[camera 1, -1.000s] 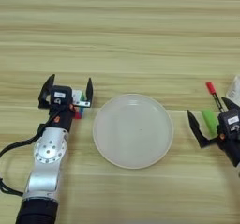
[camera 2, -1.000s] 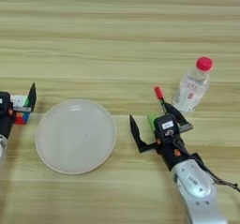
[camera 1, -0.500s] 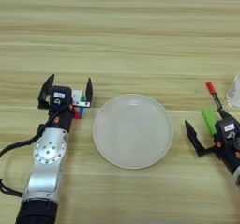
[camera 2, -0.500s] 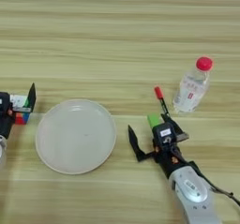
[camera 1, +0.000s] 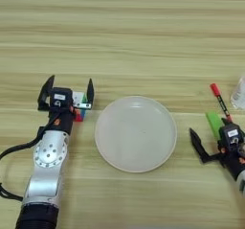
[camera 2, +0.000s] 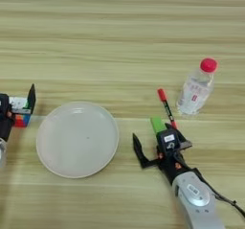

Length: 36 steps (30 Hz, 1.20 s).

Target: Move the objects on the table

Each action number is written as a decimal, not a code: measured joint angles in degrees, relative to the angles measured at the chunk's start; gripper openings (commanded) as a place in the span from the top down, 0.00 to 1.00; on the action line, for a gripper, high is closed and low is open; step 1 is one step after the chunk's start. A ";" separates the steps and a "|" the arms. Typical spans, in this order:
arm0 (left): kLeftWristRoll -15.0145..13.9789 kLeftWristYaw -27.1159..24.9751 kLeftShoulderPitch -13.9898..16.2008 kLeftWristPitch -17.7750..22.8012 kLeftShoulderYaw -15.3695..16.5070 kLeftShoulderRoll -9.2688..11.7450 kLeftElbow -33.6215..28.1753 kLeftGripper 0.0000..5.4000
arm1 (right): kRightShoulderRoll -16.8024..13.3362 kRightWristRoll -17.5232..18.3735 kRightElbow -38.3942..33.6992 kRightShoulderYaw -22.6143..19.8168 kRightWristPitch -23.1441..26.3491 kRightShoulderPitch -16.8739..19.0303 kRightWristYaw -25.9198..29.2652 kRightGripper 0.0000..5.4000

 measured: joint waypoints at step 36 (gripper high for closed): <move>0.00 1.08 0.00 -0.02 0.09 0.00 0.00 0.00 | 0.50 3.07 1.77 -0.14 3.09 -1.98 1.16 0.35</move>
